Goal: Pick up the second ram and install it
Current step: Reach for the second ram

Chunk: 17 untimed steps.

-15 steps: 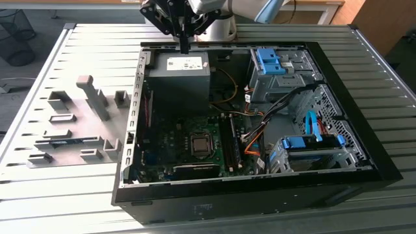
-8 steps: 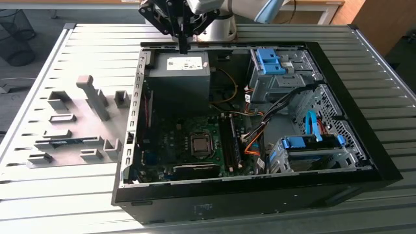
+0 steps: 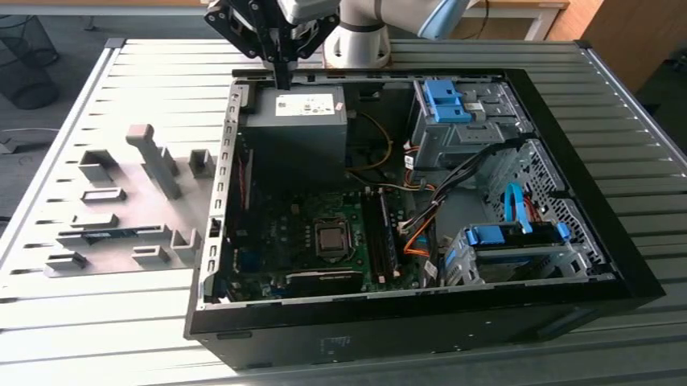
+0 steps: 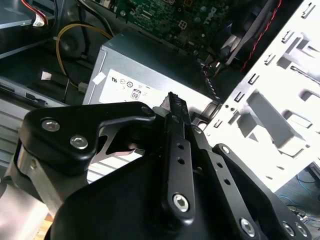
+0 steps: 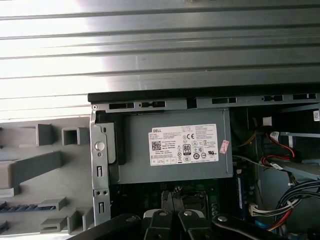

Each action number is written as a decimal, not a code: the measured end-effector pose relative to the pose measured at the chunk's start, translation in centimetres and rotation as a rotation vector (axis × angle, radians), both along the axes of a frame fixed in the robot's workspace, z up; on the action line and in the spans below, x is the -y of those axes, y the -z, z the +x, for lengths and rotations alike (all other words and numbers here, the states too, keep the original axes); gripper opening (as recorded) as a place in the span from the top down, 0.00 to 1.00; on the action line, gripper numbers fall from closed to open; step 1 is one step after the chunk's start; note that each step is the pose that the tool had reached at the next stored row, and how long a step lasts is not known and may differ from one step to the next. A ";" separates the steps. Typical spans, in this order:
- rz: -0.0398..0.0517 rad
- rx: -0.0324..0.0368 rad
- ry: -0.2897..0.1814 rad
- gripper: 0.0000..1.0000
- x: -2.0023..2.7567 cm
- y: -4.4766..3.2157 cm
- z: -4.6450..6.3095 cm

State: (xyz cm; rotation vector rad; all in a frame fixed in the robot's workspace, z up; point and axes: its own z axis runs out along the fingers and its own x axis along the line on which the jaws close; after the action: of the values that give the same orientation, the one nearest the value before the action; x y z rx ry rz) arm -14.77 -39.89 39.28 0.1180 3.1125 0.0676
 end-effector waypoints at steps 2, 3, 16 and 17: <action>0.0000 0.0000 0.000 0.89 0.00 0.00 0.0; 0.0000 0.0000 0.000 0.89 0.00 0.00 -0.1; 0.0000 0.0000 0.000 0.89 0.00 0.01 -0.3; 0.0000 0.0000 0.000 0.89 0.00 0.01 -0.3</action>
State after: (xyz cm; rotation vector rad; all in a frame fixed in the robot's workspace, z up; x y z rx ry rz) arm -15.11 -39.89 39.27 0.1181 3.1125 0.0676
